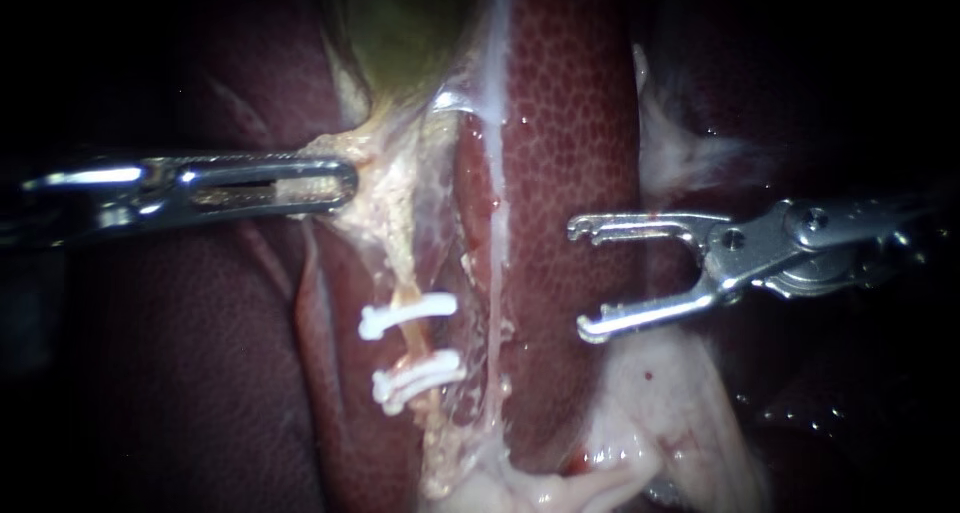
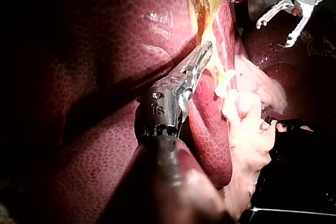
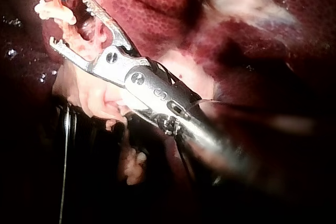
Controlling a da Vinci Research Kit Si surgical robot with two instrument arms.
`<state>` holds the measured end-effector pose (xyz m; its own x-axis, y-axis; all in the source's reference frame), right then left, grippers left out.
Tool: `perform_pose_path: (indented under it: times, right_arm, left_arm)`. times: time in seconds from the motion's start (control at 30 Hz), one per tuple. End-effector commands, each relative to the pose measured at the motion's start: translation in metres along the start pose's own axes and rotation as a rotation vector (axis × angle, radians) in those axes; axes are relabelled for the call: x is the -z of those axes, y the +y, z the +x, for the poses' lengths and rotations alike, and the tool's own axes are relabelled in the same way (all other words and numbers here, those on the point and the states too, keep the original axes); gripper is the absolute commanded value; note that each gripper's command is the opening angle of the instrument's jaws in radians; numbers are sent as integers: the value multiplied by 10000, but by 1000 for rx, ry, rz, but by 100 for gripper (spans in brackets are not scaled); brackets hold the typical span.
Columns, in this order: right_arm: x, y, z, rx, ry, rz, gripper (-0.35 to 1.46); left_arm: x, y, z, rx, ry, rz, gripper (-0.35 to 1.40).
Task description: Going back third clip left tube
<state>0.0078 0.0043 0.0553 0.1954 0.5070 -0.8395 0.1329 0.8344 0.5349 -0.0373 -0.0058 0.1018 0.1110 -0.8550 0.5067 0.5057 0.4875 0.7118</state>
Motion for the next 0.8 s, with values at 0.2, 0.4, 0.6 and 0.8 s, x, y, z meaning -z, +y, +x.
perform_pose_path:
  times: [0.2,0.4,0.6,0.8]
  right_arm:
    - [-1,0,-1,0,0,-1,60]
    - [-1,0,0,0,0,0,60]
    - [-1,0,0,0,1,0,60]
    - [-2,-1,1,0,1,0,60]
  left_arm:
    - [-28,-3,11,-6,18,9,-35]
    - [-43,-5,17,-12,20,18,-35]
    - [-44,-5,17,-12,20,18,-35]
    - [-43,-5,17,-12,21,20,-35]
